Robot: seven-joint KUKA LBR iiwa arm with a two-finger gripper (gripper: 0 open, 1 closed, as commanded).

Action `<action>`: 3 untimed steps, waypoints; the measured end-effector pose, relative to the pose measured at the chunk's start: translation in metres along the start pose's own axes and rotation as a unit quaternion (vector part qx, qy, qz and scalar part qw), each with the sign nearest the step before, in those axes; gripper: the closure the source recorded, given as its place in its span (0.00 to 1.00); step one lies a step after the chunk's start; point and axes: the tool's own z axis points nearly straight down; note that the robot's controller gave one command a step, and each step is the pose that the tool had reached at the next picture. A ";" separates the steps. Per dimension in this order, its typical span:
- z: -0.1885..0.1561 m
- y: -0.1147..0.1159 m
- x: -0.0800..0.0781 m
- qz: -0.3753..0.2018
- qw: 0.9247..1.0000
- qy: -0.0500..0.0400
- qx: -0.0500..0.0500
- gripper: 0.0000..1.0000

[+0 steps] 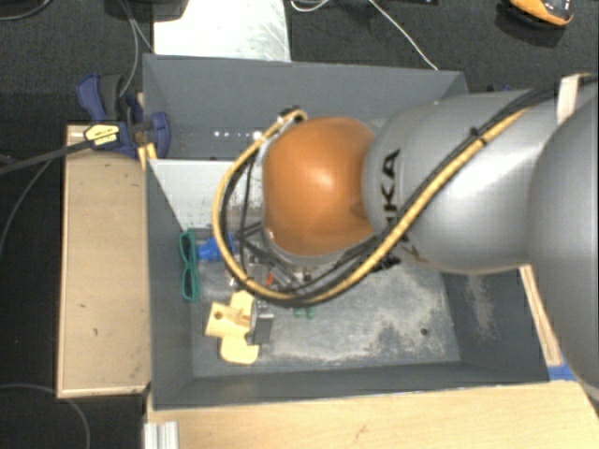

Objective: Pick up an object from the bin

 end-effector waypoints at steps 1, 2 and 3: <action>-0.004 -0.001 -0.002 0.003 1.000 -0.004 -0.001 0.00; 0.063 -0.014 -0.021 -0.083 0.997 -0.003 -0.001 0.00; 0.089 0.013 0.009 -0.112 0.994 -0.003 -0.002 0.00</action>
Offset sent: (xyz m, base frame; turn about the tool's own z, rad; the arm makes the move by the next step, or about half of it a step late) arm 0.0214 -0.0159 -0.0752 -0.1907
